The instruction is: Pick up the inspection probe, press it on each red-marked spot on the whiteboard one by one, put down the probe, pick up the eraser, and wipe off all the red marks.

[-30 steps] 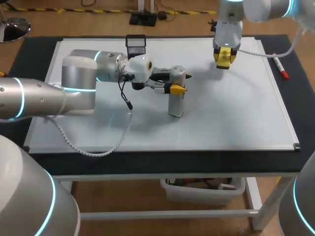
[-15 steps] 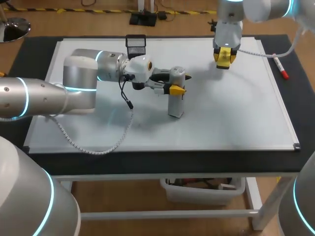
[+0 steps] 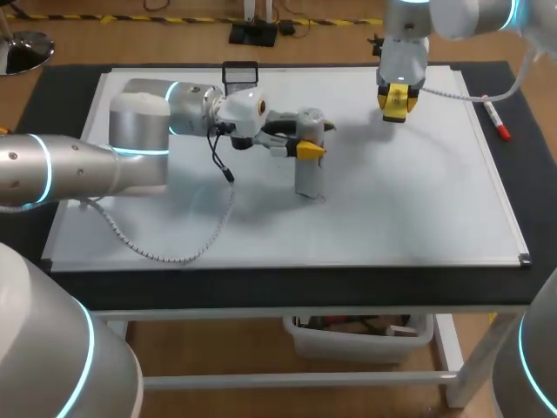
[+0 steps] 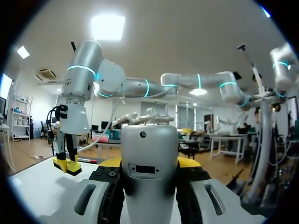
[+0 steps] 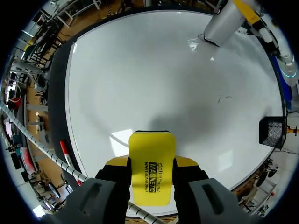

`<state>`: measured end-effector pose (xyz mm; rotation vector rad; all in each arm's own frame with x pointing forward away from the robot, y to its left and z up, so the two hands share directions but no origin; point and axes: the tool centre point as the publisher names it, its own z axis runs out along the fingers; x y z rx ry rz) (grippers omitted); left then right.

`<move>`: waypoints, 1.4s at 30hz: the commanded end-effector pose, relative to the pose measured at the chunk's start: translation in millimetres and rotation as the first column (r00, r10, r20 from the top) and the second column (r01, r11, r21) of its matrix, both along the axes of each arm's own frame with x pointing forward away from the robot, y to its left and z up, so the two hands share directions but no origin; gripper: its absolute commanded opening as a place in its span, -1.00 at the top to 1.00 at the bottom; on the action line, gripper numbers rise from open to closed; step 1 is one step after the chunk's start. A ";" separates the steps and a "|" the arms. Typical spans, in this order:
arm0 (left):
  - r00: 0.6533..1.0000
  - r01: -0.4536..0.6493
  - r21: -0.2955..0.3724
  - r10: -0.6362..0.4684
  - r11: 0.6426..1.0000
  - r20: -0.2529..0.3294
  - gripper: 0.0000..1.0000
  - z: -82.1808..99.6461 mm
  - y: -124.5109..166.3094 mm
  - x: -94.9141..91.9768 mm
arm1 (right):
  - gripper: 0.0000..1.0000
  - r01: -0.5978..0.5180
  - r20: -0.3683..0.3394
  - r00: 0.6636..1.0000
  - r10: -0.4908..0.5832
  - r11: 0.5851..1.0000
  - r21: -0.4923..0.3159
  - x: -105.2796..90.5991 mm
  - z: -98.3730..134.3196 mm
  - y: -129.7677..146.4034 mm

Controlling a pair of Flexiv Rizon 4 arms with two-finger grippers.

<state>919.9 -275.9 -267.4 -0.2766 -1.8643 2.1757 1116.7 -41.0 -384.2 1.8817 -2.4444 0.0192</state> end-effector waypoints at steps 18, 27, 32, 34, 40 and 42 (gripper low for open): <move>0.957 -0.280 -0.040 0.282 0.959 0.072 1.00 44.2 127.7 55.3 | 1.00 -0.002 -0.001 1.000 0.002 1.000 -0.002 0.8 1.3 -1.0; 0.912 -0.403 -0.007 0.402 0.915 0.085 1.00 47.4 187.8 75.6 | 1.00 -0.002 -0.001 1.000 0.002 1.000 -0.002 0.8 1.3 -1.0; 0.893 -0.445 0.006 0.443 0.896 0.080 1.00 45.6 212.2 83.7 | 1.00 -0.002 -0.001 1.000 0.002 1.000 -0.002 0.8 1.3 -1.0; 0.888 -0.455 0.009 0.453 0.890 0.077 1.00 44.3 218.9 86.2 | 1.00 -0.002 -0.001 1.000 0.002 1.000 -0.002 0.8 1.3 -1.0; 0.881 -0.470 0.010 0.468 0.883 0.066 1.00 41.3 232.1 93.0 | 1.00 -0.002 -0.001 1.000 0.002 1.000 -0.002 0.8 1.3 -1.0; 0.879 -0.475 0.008 0.474 0.880 0.060 1.00 41.1 234.5 94.5 | 1.00 -0.002 -0.001 1.000 0.002 1.000 -0.002 0.8 1.3 -1.0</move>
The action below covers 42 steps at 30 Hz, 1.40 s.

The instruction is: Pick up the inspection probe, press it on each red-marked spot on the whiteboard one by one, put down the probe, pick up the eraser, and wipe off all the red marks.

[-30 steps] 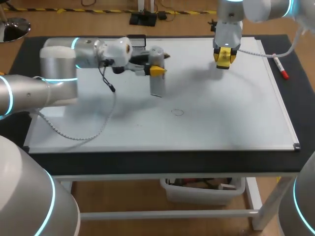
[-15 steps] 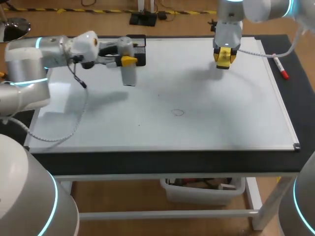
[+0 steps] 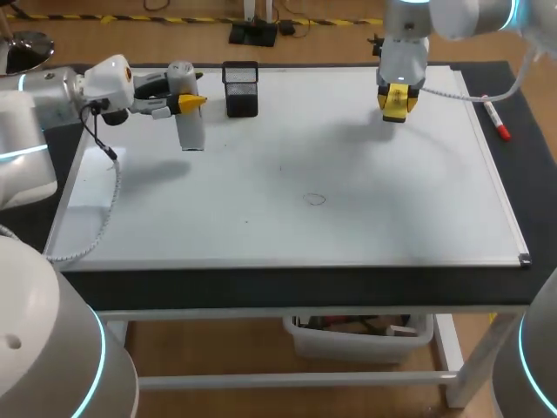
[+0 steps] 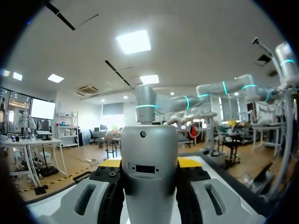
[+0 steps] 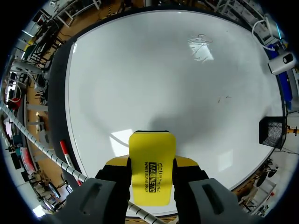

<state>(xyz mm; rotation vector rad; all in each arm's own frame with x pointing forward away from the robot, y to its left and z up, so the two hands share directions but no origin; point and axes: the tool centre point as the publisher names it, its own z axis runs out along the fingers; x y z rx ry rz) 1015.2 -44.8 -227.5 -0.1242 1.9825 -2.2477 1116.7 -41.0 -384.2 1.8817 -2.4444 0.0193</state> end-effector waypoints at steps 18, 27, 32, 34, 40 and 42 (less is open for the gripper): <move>1.000 -0.021 -0.012 0.021 1.000 -0.014 1.00 1.4 7.8 1.9 | 1.00 -0.168 0.034 0.985 0.169 0.985 -0.039 -72.4 -2.4 28.5; 1.000 -0.021 -0.012 0.021 1.000 -0.014 1.00 1.4 7.8 1.9 | 1.00 -0.293 0.048 0.955 0.292 0.956 -0.004 -133.1 6.1 73.8; 1.000 -0.021 -0.012 0.021 1.000 -0.014 1.00 1.4 7.8 1.9 | 1.00 -0.352 0.055 0.935 0.350 0.935 0.037 -161.0 11.0 106.4; 1.000 -0.021 -0.012 0.021 1.000 -0.014 1.00 1.4 7.8 1.9 | 1.00 -0.371 0.063 0.928 0.368 0.928 0.038 -171.5 10.6 118.9; 1.000 -0.021 -0.012 0.021 1.000 -0.014 1.00 1.4 7.8 1.9 | 1.00 -0.399 0.069 0.916 0.395 0.915 0.060 -195.8 1.6 147.3; 1.000 -0.021 -0.012 0.021 1.000 -0.014 1.00 1.4 7.8 1.9 | 1.00 -0.420 0.075 0.906 0.416 0.906 0.050 -201.8 -2.1 154.8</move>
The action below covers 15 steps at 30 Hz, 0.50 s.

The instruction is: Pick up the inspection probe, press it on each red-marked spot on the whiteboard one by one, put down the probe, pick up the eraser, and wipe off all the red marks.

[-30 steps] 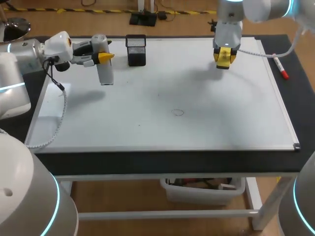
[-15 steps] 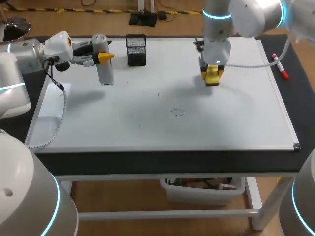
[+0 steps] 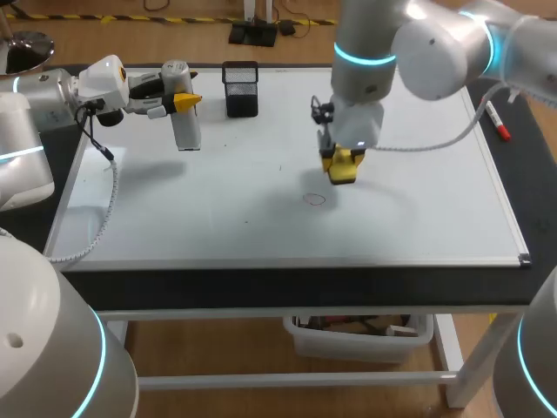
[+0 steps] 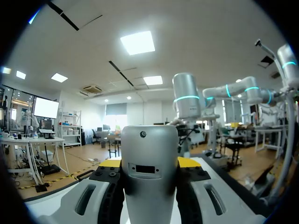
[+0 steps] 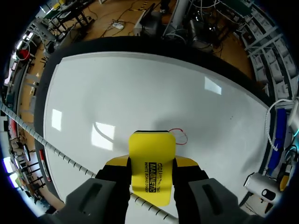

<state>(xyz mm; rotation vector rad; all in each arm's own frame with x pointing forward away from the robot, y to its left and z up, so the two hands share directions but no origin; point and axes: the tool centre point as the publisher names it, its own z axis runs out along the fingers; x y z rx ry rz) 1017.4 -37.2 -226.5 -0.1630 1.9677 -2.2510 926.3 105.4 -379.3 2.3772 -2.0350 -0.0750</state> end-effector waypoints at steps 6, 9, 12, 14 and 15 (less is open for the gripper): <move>1.000 0.000 -0.002 0.000 1.000 0.002 1.00 0.4 0.2 -0.2 | 1.00 -0.095 0.076 0.993 0.095 0.995 -0.013 -22.5 -18.9 29.3; 1.000 0.000 -0.002 0.000 1.000 0.002 1.00 0.4 0.2 -0.2 | 1.00 -0.140 0.078 0.987 0.140 0.990 -0.011 -26.2 -21.6 41.8; 1.000 0.000 -0.002 0.000 1.000 0.002 1.00 0.4 0.2 -0.2 | 1.00 -0.166 0.065 0.984 0.166 0.986 -0.005 -28.0 -26.6 56.4; 1.000 0.000 -0.002 0.000 1.000 0.002 1.00 0.4 0.2 -0.2 | 1.00 -0.170 0.063 0.983 0.170 0.985 -0.007 -28.4 -29.8 62.8; 1.000 0.000 -0.002 0.000 1.000 0.002 1.00 0.4 0.2 -0.2 | 1.00 -0.176 0.058 0.983 0.176 0.984 -0.007 -28.3 -31.3 65.0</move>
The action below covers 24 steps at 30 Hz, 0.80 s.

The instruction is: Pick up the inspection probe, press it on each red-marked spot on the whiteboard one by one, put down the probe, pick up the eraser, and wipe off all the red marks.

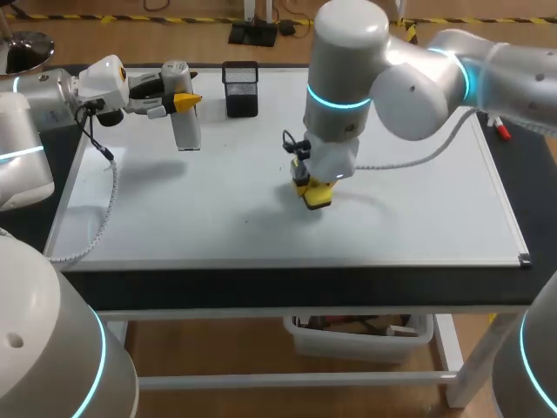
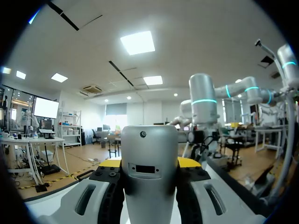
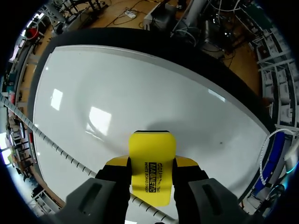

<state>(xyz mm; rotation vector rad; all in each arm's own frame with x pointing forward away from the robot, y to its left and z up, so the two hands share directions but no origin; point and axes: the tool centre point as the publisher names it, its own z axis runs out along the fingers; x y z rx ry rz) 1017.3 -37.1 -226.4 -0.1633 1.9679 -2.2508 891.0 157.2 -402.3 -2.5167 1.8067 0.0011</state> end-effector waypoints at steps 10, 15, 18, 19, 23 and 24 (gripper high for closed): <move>1.000 0.000 -0.002 0.000 1.000 0.002 1.00 0.3 0.1 -0.1 | 1.00 -0.053 -0.028 0.998 0.052 0.998 -0.043 8.6 -29.7 24.4; 1.000 0.000 -0.002 0.000 1.000 0.002 1.00 0.3 0.1 -0.1 | 1.00 -0.051 -0.027 0.998 0.049 0.997 -0.050 10.7 -33.7 20.3; 1.000 0.000 -0.002 0.000 1.000 0.002 1.00 0.3 0.1 -0.1 | 1.00 -0.041 -0.028 0.999 0.039 0.998 -0.055 12.1 -34.9 16.4; 1.000 0.000 -0.002 0.000 1.000 0.002 1.00 0.3 0.1 -0.1 | 1.00 -0.036 -0.029 0.999 0.035 0.998 -0.056 12.9 -34.8 14.3; 1.000 0.000 -0.002 0.000 1.000 0.002 1.00 0.3 0.1 -0.1 | 1.00 -0.017 -0.027 1.000 0.015 0.998 -0.056 14.7 -34.0 6.1; 1.000 0.000 -0.002 0.000 1.000 0.002 1.00 0.3 0.1 -0.1 | 1.00 -0.014 -0.027 1.000 0.013 0.998 -0.056 14.9 -33.5 3.6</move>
